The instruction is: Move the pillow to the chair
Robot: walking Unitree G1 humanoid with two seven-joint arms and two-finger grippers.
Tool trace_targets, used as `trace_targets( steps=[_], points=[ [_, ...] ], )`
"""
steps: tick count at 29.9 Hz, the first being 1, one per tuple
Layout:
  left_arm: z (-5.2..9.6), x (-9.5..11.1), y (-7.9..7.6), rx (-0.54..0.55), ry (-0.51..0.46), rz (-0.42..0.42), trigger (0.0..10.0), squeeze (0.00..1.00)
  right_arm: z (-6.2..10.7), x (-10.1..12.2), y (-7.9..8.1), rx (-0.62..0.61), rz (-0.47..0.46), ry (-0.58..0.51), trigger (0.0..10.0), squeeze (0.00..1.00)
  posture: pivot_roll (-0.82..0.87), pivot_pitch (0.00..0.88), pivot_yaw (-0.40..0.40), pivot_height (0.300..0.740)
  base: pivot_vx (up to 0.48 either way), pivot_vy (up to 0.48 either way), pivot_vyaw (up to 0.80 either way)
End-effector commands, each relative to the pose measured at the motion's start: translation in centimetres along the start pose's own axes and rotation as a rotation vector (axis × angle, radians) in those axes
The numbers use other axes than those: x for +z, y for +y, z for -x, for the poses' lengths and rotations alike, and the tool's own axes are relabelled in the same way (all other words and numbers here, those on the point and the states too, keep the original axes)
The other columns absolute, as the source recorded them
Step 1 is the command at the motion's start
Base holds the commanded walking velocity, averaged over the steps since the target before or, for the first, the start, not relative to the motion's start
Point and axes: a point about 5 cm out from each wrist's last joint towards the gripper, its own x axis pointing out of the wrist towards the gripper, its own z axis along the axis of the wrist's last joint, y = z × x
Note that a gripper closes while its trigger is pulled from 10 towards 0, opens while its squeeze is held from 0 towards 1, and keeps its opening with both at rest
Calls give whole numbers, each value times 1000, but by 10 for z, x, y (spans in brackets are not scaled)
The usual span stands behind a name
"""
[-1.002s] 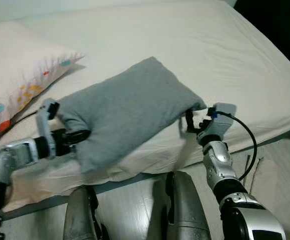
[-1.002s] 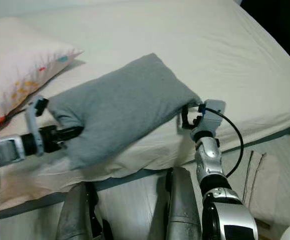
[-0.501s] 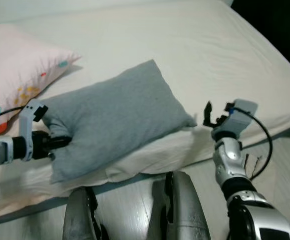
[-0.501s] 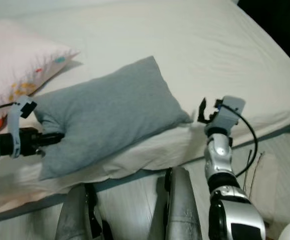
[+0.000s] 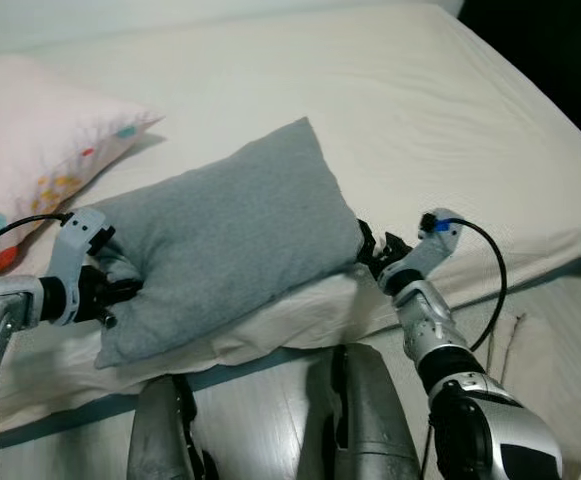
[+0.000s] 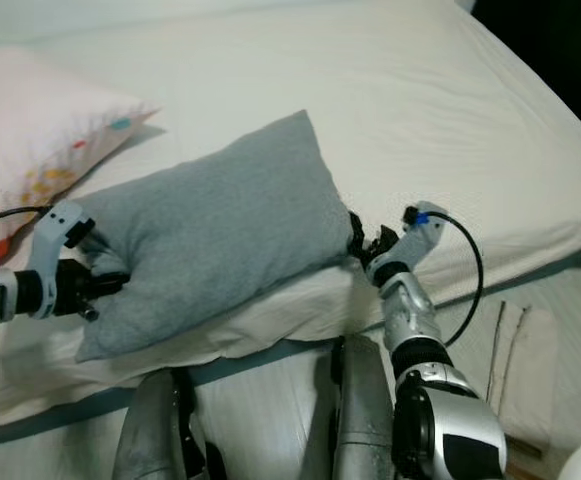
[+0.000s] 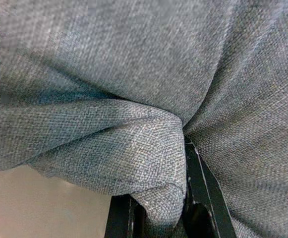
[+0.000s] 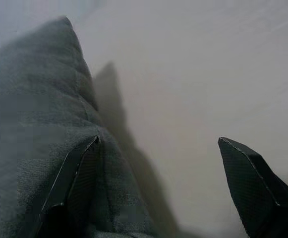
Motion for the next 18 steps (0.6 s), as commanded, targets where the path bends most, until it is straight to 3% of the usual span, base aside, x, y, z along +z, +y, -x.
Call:
trace_targets(
  steps=[1, 3, 6, 10, 12, 18],
  points=[
    [-9, -26, -5, 8, 101, 14, 0, 0, 2, -16, 8, 80, -69, 70, 10000, 0, 43, 263, -37, 557, 0, 0, 0],
    [-15, -25, -10, -19, 75, 2, 0, 0, 4, -28, 16, 168, -111, 137, 10000, 0, 42, 264, -37, 557, 0, 0, 0],
    [-15, -25, -10, -19, 75, 2, 0, 0, 4, -28, 16, 168, -111, 137, 10000, 0, 42, 264, -37, 557, 0, 0, 0],
    [-19, -23, -15, -50, 46, -15, 0, 0, 8, -37, 23, 281, -120, 205, 10000, 0, 42, 268, -35, 557, 0, 0, 0],
    [-24, -22, -22, -74, 32, -22, 0, 0, 14, -49, 30, 389, -87, 302, 10000, 0, 39, 269, -34, 557, 0, 0, 0],
    [-29, -20, -27, -85, 13, -30, 0, 0, 22, -64, 33, 457, -21, 411, 10000, 0, 41, 267, -33, 557, 0, 0, 0]
  ],
)
